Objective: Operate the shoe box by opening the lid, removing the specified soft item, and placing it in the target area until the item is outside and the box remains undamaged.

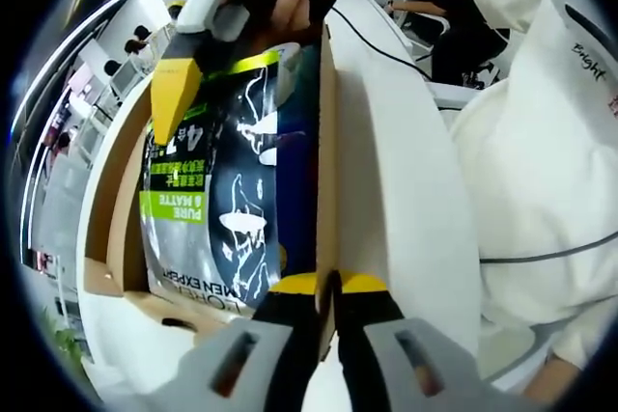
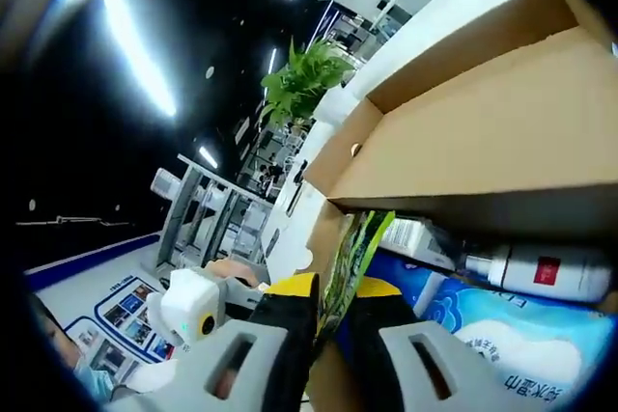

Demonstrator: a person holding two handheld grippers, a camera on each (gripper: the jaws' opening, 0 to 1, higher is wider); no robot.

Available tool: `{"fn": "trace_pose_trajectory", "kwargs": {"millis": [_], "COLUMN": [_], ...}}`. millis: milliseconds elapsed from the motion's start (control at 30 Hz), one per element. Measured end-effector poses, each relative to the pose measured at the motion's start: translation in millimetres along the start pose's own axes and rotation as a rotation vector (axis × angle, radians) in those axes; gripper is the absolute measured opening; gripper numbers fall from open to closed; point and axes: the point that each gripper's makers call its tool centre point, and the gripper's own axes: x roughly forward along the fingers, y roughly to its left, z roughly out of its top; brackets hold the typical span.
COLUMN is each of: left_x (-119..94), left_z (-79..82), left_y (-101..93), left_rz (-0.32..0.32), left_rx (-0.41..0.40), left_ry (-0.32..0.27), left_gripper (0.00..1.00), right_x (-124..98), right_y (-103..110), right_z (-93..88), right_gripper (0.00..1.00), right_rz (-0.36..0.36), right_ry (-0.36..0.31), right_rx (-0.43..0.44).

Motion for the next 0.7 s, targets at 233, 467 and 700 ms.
{"fn": "trace_pose_trajectory", "kwargs": {"millis": [233, 467, 700], "left_x": [0.1, -0.2, -0.5], "left_z": [0.0, 0.2, 0.0], "left_y": [-0.2, -0.4, -0.2], "left_rz": [0.0, 0.0, 0.001], "left_rx": [-0.001, 0.004, 0.004], "left_ry": [0.002, -0.001, -0.001], "left_gripper": [0.04, 0.04, 0.04], "right_x": [0.0, 0.0, -0.6], "right_y": [-2.8, -1.3, 3.3], "right_z": [-0.8, -1.4, 2.6], "right_gripper": [0.02, 0.0, 0.0], "right_rz": [-0.004, 0.02, 0.03], "right_ry": [0.005, 0.017, 0.017], "right_rx": [0.024, 0.082, 0.115]}}
